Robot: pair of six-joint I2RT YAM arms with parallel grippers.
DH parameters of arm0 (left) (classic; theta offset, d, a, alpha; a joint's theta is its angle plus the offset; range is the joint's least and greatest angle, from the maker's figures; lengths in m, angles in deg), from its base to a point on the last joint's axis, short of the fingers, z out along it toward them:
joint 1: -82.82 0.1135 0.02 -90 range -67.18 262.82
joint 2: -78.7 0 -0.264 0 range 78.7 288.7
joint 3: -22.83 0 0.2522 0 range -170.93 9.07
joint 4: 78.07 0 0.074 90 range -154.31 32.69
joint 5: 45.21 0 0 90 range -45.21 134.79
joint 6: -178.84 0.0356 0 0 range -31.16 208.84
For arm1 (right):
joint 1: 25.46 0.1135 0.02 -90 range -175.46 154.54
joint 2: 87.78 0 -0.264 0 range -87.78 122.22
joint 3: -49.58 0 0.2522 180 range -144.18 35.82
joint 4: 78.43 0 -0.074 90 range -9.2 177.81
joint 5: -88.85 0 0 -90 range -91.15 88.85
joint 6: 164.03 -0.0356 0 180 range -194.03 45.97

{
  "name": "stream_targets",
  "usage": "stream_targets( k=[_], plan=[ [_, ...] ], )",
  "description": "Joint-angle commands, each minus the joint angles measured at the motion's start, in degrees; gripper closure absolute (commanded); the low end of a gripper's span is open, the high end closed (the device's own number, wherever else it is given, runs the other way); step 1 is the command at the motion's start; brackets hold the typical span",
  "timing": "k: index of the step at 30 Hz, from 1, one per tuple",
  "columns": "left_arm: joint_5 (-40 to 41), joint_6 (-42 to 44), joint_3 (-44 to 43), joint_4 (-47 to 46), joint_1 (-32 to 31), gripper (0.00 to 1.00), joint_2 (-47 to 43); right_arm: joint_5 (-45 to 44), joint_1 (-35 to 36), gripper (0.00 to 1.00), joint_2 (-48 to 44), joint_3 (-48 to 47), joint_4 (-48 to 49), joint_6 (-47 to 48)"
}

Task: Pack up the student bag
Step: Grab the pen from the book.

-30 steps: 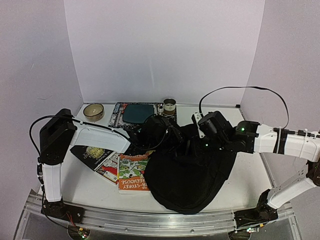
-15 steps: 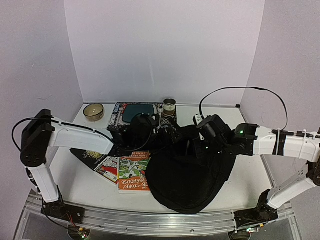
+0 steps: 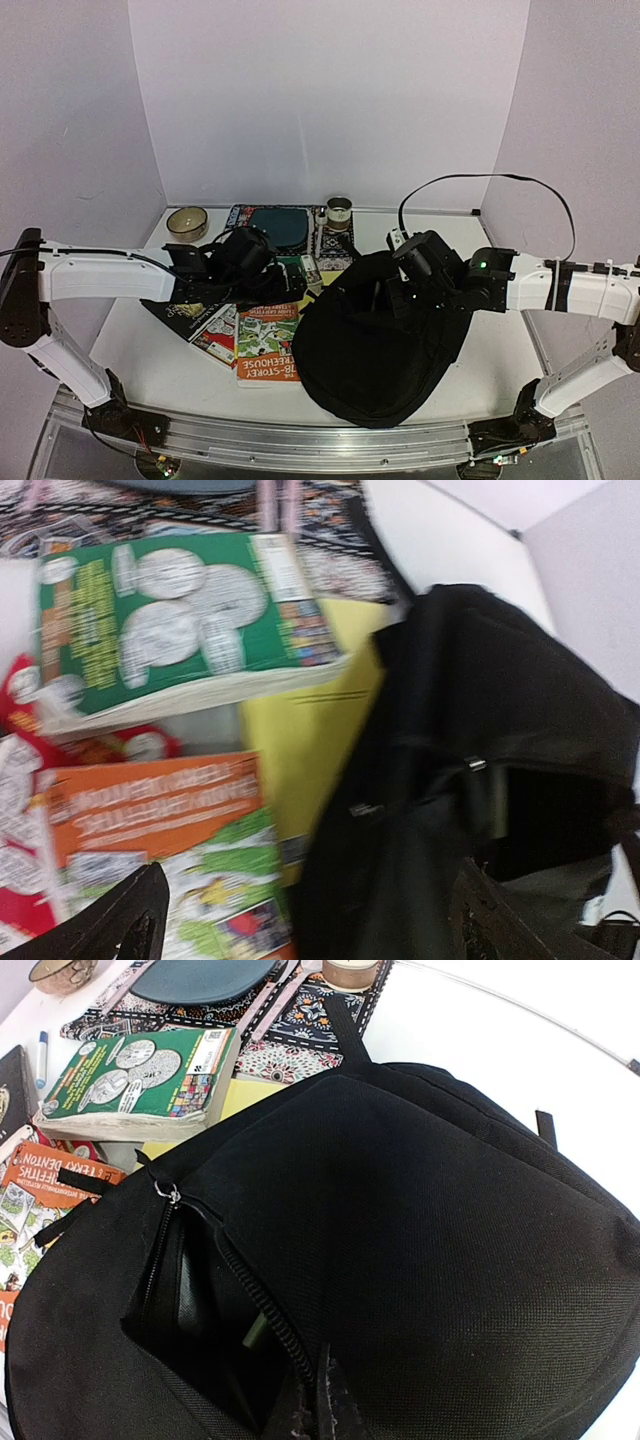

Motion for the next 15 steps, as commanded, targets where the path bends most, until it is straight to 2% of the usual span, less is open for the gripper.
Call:
stream_targets(
  k=[1, 8, 15],
  plan=[
    [4.1, -0.2, 3.8, 11.9, 2.2, 0.01, -7.5, -1.8, 0.2, 1.00, -0.6, 0.4, 0.1, 0.4],
    [0.5, -0.2, 10.6, 16.8, 7.1, 0.12, -13.1, -1.1, 0.3, 1.00, 0.2, 0.2, 0.1, 0.4],
    [-2.5, -0.1, 13.2, 18.4, 8.8, 0.27, -11.7, -1.3, 0.2, 1.00, -0.2, 0.2, 0.0, 0.9]
  ],
)
